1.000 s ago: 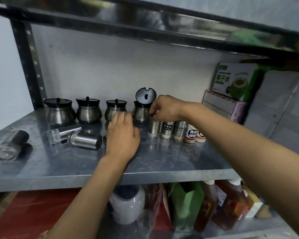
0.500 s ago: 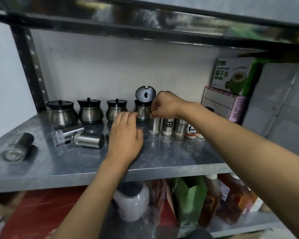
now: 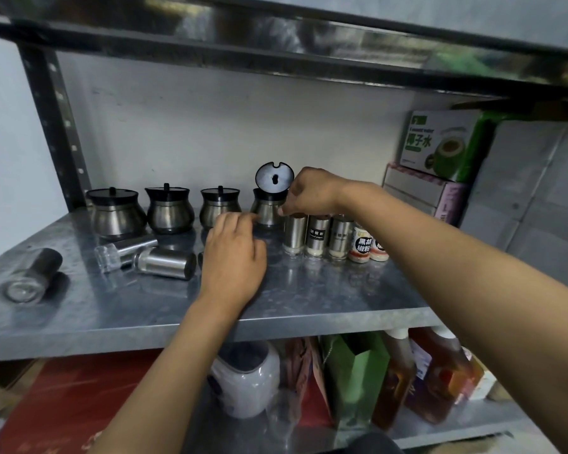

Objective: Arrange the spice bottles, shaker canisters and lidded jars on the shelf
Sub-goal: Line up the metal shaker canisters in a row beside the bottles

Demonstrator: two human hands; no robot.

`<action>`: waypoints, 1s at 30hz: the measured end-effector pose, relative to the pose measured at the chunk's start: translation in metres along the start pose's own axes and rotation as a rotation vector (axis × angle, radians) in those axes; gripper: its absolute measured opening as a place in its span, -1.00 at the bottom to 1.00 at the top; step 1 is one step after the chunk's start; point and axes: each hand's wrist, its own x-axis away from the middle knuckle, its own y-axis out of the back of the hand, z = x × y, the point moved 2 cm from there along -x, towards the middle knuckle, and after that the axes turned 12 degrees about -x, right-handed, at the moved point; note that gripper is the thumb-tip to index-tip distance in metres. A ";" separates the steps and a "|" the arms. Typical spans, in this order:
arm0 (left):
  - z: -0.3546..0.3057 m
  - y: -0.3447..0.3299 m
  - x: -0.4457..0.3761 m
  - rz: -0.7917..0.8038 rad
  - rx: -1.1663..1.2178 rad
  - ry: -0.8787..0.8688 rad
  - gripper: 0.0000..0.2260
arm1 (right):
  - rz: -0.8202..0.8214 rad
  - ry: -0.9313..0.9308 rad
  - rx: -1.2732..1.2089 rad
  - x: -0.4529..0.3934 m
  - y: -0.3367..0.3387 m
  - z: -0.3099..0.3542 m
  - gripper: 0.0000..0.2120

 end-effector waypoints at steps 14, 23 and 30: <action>-0.001 -0.005 -0.002 0.009 0.009 0.002 -0.63 | 0.035 0.018 0.094 -0.004 -0.005 -0.002 -0.84; 0.000 -0.004 -0.002 -0.002 0.025 0.011 -0.64 | 0.065 0.019 0.020 -0.003 -0.006 -0.002 -0.82; -0.001 -0.006 -0.003 0.007 0.007 0.030 -0.71 | 0.110 0.039 -0.033 0.003 -0.009 0.003 -0.77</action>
